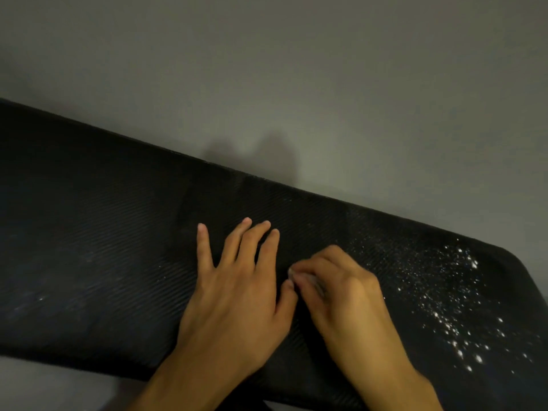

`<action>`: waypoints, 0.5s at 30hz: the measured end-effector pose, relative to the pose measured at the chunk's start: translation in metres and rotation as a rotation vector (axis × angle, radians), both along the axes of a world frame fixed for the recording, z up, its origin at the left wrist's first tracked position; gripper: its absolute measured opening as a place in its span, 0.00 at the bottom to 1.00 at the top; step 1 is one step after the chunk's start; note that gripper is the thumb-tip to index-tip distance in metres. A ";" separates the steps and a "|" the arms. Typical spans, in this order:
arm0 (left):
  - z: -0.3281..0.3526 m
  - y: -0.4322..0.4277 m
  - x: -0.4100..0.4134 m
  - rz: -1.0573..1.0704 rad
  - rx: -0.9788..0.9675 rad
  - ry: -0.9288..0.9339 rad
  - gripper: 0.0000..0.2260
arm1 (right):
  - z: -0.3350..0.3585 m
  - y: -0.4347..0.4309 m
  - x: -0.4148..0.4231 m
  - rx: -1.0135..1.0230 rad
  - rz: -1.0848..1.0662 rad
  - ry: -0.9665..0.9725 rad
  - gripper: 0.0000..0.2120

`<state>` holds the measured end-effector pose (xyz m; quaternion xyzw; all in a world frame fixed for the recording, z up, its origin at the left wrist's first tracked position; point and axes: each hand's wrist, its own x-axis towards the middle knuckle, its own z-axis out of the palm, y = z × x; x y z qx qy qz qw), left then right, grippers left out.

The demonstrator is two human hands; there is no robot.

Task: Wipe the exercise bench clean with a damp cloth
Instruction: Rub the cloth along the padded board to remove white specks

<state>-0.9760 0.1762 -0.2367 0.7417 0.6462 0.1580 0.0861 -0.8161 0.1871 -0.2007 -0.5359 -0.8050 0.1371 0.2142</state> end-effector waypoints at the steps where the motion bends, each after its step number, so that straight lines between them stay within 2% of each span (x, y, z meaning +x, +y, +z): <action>1: 0.000 0.000 0.001 0.009 -0.001 0.005 0.32 | -0.002 0.014 -0.002 0.018 -0.005 -0.019 0.06; 4: 0.000 -0.001 0.003 0.029 -0.006 0.024 0.33 | -0.009 0.079 -0.013 0.114 -0.062 -0.070 0.06; 8: 0.001 -0.002 0.002 0.036 -0.013 0.031 0.33 | -0.012 0.132 -0.032 0.116 -0.103 -0.092 0.07; 11: 0.003 -0.001 0.000 0.034 -0.036 0.013 0.33 | -0.008 0.106 -0.021 0.088 -0.096 -0.112 0.07; 15: 0.006 -0.001 0.000 0.034 -0.044 -0.019 0.31 | -0.005 0.020 0.013 0.032 -0.073 -0.059 0.05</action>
